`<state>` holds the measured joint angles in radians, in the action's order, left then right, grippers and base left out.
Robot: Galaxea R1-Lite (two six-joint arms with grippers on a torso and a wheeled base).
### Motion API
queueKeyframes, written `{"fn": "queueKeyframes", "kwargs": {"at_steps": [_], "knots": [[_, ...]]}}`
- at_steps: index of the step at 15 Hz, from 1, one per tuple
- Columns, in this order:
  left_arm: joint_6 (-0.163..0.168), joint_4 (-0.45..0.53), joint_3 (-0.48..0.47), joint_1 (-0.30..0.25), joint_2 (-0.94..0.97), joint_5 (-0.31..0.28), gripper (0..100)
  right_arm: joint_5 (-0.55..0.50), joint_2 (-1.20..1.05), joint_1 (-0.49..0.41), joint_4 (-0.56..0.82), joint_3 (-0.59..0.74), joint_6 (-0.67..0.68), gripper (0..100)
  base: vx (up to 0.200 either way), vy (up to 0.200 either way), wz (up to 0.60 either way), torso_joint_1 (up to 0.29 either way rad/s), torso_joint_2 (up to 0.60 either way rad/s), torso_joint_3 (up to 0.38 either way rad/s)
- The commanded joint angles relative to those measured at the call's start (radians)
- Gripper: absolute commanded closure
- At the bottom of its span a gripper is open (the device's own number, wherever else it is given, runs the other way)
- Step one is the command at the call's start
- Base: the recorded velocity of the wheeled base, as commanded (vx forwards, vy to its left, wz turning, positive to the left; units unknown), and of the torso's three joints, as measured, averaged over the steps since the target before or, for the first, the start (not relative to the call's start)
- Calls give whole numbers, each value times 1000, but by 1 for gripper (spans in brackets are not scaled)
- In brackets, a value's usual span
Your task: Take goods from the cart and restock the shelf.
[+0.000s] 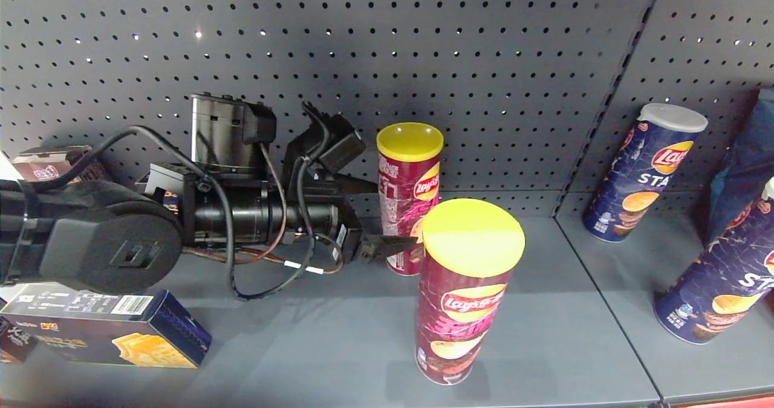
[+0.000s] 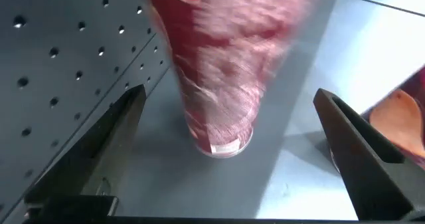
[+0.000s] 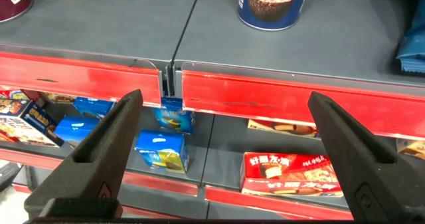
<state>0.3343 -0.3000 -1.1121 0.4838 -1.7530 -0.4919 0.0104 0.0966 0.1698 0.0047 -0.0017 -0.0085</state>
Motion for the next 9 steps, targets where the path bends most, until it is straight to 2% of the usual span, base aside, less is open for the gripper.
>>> {"fn": "queueKeyframes", "kwargs": {"at_steps": [1, 4, 6, 9], "knots": [[-4, -30, 61, -4, 36, 95, 0, 0, 2, 0, 0, 0, -1, 0, 0, 0, 0, 0, 0, 0], [-11, -73, 109, 1, 38, 121, 0, 0, 2, 0, 0, 0, -1, 0, 0, 0, 0, 0, 0, 0], [-14, -74, 124, 2, 38, 162, 0, 0, 2, 0, 0, 0, -1, 0, 0, 0, 0, 0, 0, 0], [-61, -82, 115, 4, 35, 207, 0, 0, 2, 0, 0, 0, -1, 0, 0, 0, 0, 0, 0, 0]]}}
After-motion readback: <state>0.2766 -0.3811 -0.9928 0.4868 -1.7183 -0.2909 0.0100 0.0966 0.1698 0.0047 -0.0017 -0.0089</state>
